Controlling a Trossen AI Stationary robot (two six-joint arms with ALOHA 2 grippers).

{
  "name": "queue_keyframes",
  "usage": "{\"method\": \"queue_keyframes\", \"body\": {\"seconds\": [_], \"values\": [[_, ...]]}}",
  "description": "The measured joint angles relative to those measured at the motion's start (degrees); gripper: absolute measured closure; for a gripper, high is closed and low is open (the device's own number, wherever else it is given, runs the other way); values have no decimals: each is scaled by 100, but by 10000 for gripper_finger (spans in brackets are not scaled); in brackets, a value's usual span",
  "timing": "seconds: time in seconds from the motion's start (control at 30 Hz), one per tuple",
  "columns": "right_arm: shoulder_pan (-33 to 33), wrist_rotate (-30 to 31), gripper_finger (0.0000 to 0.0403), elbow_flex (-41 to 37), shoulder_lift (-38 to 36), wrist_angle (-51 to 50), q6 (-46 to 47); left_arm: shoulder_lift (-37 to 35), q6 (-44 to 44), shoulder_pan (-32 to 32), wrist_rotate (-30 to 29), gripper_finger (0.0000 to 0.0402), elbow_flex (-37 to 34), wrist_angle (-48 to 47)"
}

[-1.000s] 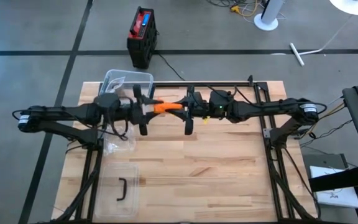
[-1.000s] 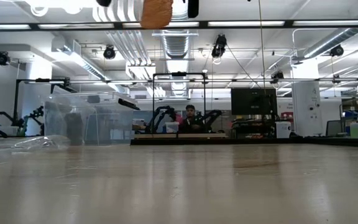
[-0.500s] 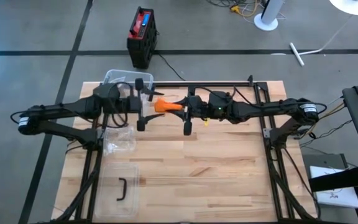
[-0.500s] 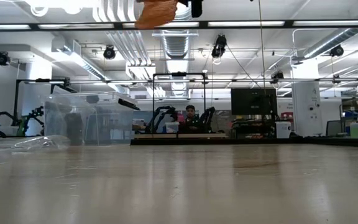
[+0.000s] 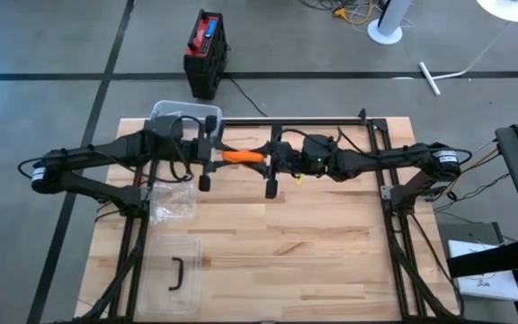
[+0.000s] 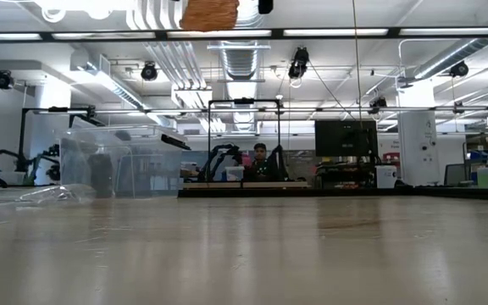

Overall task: Roll bandage
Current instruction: Roll the orange bandage

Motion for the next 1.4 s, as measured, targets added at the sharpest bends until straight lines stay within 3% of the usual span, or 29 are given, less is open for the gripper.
{"method": "queue_keyframes", "body": {"seconds": [0.13,0.33,0.47,0.73,0.93,1.4], "values": [[91,19,305,0,0,-31,39,60,38,30,227,359,125,-225],[143,-289,225,-32,-206,-294,658,-77,506,57,394,352,219,-513],[57,-604,163,-37,-399,-183,1294,-246,1427,68,338,353,230,-733],[-123,-563,73,-70,-238,190,2126,-130,2591,70,316,358,309,-739],[-206,-405,66,-88,95,594,2765,-15,4622,68,338,359,230,-800],[-202,-389,99,-90,565,1177,3050,-63,5543,68,340,355,230,-710]]}}
